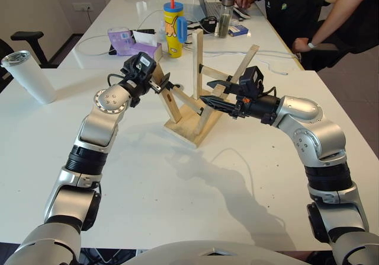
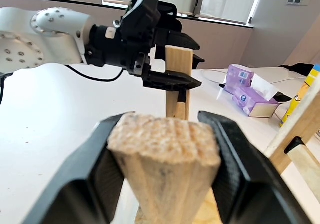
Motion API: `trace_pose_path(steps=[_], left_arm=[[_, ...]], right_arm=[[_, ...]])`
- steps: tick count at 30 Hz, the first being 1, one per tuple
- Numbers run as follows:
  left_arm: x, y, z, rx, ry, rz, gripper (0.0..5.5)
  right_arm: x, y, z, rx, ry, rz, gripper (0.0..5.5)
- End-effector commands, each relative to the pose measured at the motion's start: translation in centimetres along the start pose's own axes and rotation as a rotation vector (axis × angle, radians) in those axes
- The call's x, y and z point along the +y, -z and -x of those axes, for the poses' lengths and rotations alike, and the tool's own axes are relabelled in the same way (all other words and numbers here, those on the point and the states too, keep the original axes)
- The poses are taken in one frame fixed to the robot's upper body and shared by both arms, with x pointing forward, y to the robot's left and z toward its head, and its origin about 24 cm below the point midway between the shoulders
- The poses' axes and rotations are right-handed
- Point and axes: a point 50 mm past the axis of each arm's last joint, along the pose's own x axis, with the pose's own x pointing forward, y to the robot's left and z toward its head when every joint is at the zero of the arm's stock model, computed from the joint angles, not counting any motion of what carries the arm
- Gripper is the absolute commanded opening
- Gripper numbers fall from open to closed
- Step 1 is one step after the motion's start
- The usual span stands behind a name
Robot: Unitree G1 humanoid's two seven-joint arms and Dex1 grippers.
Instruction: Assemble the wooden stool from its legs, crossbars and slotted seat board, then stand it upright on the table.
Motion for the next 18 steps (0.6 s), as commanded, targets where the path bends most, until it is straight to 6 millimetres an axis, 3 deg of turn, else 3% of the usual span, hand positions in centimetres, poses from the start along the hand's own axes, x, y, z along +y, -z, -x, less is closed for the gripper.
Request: trace_pose_path(steps=[1, 8, 11, 14, 18], left_arm=[[-9.3, 9.0, 3.2, 0.394, 0.503, 0.104, 4.96], [-9.7, 8.9, 4.0, 0.385, 0.621, 0.118, 5.4], [-8.1, 8.0, 2.7, 0.33, 0.476, 0.13, 5.4], [-5.6, 5.7, 1.1, 0.21, 0.296, 0.232, 5.4], [-5.0, 4.8, 0.9, 0.169, 0.254, 0.249, 5.4]], right_arm=[[1.2, 1.7, -0.5, 0.038, -0.078, -0.102, 2.1], [1.2, 1.6, -0.6, 0.033, -0.077, -0.104, 2.09], [1.2, 1.6, -0.6, 0.033, -0.075, -0.103, 2.09], [1.2, 1.7, -0.5, 0.033, -0.073, -0.104, 2.09], [1.3, 1.7, -0.6, 0.035, -0.074, -0.106, 2.09]])
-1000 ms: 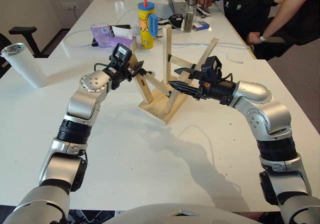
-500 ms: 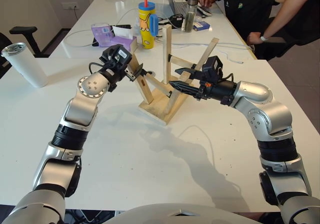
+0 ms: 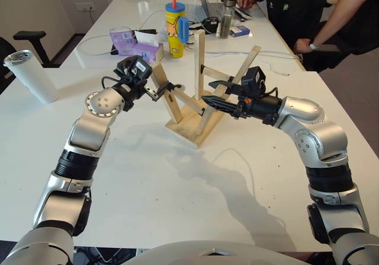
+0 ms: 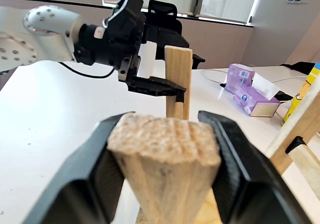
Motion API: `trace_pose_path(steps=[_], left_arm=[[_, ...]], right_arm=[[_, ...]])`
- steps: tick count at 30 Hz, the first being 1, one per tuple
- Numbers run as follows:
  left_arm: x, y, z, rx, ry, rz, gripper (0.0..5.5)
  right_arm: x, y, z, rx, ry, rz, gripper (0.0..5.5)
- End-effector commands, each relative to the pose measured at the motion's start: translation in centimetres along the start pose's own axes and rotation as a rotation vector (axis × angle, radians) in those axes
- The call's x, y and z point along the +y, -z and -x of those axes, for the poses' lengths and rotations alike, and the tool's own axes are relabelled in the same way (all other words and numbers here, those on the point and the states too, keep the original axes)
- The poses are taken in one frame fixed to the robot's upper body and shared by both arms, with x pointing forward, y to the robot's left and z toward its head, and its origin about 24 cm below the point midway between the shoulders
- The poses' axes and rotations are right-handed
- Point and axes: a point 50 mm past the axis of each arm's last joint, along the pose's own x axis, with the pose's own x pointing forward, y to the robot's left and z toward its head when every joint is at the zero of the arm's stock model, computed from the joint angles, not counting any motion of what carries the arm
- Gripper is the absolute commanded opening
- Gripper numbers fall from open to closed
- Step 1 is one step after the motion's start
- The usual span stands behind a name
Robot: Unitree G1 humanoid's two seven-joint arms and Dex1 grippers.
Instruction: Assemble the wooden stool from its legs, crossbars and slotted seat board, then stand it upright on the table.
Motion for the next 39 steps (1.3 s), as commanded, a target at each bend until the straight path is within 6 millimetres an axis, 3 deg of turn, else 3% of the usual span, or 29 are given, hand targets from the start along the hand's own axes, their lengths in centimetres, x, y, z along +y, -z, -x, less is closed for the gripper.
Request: trace_pose_path(steps=[1, 11, 19, 39], left_arm=[[-4.7, 4.2, -0.3, 0.16, 0.185, 0.139, 5.4], [-2.8, 2.4, -0.4, 0.092, 0.036, 0.096, 5.4], [-2.0, -0.3, -0.6, -0.093, -0.022, 0.28, 5.4], [-0.1, 0.6, 0.6, 0.017, -0.132, 0.012, 5.4]], right_arm=[[1.3, 1.6, -0.9, 0.039, -0.081, -0.09, 2.09], [1.5, 1.6, -0.8, 0.04, -0.086, -0.097, 2.09], [1.6, 1.6, -0.8, 0.042, -0.089, -0.1, 2.09], [1.7, 1.6, -0.7, 0.042, -0.096, -0.105, 2.09]])
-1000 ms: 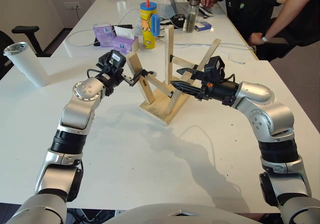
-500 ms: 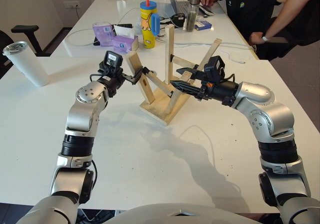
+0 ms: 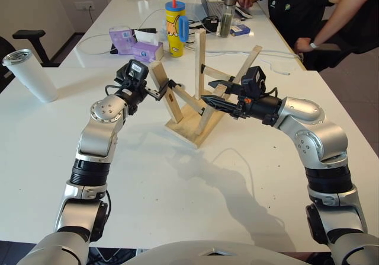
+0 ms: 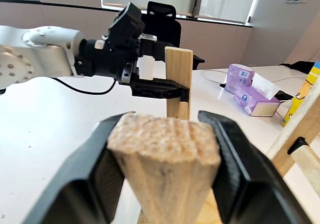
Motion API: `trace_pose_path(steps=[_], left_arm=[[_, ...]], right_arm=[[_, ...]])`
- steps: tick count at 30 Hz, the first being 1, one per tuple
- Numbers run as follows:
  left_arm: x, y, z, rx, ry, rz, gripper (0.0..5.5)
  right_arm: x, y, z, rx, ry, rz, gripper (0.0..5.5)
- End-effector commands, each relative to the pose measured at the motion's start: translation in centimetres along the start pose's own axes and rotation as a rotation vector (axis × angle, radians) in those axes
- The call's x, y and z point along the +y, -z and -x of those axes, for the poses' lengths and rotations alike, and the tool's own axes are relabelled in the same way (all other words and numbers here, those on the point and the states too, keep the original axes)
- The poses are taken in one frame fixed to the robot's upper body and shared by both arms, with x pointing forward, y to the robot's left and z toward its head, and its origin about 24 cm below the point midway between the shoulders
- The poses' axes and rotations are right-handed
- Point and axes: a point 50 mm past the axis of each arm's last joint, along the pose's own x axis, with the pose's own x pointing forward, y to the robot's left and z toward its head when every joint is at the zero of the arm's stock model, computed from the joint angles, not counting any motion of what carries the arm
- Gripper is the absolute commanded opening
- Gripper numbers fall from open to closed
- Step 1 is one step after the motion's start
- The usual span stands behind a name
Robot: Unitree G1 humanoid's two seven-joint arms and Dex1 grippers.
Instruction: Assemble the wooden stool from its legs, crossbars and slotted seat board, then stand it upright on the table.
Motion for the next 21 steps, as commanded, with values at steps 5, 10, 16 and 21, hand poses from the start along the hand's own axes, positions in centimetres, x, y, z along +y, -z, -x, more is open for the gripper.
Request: trace_pose_path(steps=[5, 10, 16, 21], left_arm=[[0.2, -0.6, 0.2, -0.042, -0.016, -0.002, 5.4], [0.7, -1.3, 0.2, -0.067, -0.042, -0.025, 5.4], [0.9, -2.8, 0.3, -0.118, -0.045, -0.03, 5.4], [0.7, -4.6, 0.4, -0.165, -0.041, -0.022, 5.4]], right_arm=[[1.5, 2.0, -0.6, 0.054, -0.097, -0.101, 2.09], [1.6, 2.0, -0.6, 0.055, -0.098, -0.102, 2.09], [1.6, 2.0, -0.6, 0.055, -0.096, -0.103, 2.09], [1.6, 2.0, -0.5, 0.054, -0.095, -0.103, 2.09]])
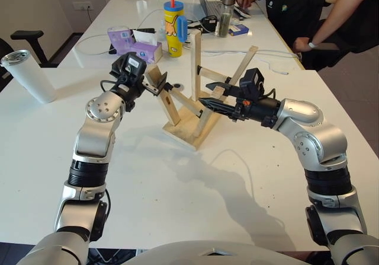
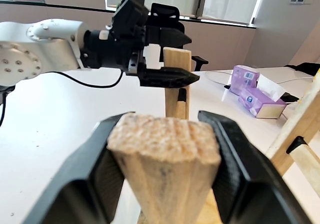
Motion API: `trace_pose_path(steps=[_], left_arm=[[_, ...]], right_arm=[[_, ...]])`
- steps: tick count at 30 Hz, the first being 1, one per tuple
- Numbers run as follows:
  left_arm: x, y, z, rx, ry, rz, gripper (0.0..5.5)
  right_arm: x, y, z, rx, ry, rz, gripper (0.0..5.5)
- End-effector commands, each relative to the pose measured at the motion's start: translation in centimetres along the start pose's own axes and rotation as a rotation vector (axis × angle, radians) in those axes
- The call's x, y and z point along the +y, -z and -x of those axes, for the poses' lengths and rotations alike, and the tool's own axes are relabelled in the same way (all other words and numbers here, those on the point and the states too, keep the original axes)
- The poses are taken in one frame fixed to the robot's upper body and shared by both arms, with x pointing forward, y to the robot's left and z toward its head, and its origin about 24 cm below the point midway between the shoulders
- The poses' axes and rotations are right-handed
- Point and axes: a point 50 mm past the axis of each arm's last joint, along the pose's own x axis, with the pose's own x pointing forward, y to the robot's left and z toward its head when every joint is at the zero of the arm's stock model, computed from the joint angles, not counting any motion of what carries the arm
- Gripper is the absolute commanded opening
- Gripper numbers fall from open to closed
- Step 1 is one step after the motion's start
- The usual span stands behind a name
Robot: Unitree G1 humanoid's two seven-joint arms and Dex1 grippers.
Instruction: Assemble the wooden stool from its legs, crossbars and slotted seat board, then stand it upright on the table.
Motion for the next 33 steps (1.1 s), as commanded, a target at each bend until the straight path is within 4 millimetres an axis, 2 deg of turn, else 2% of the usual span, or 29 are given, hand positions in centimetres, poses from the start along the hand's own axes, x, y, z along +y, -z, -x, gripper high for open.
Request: trace_pose_path(steps=[1, 7, 12, 14, 16, 18, 23, 33], left_arm=[[0.1, -2.3, -0.3, -0.069, -0.004, 0.01, 5.4], [-1.3, -3.4, -0.7, -0.09, 0.024, 0.181, 5.4], [-1.5, -3.6, -0.8, -0.088, -0.071, 0.303, 5.4], [-1.3, -4.8, -0.7, -0.156, -0.118, 0.305, 5.4], [-1.9, -7.0, -0.5, -0.271, -0.067, 0.32, 5.4], [-2.8, -7.6, -0.5, -0.301, -0.006, 0.325, 5.07], [-4.7, -5.7, -0.3, -0.207, 0.075, 0.32, 4.36], [-6.7, -2.5, 0.2, -0.064, 0.106, 0.358, 2.72]], right_arm=[[0.9, 2.1, -0.4, 0.061, -0.058, -0.103, 2.09], [0.8, 2.0, -0.4, 0.06, -0.056, -0.101, 2.09], [0.8, 2.0, -0.5, 0.057, -0.052, -0.098, 2.09], [0.8, 1.9, -0.5, 0.057, -0.054, -0.098, 2.09], [0.7, 1.9, -0.5, 0.057, -0.053, -0.099, 2.09], [0.7, 2.0, -0.5, 0.056, -0.052, -0.1, 2.09], [0.7, 1.9, -0.6, 0.05, -0.046, -0.102, 2.09], [0.6, 1.9, -0.6, 0.047, -0.041, -0.104, 2.09]])
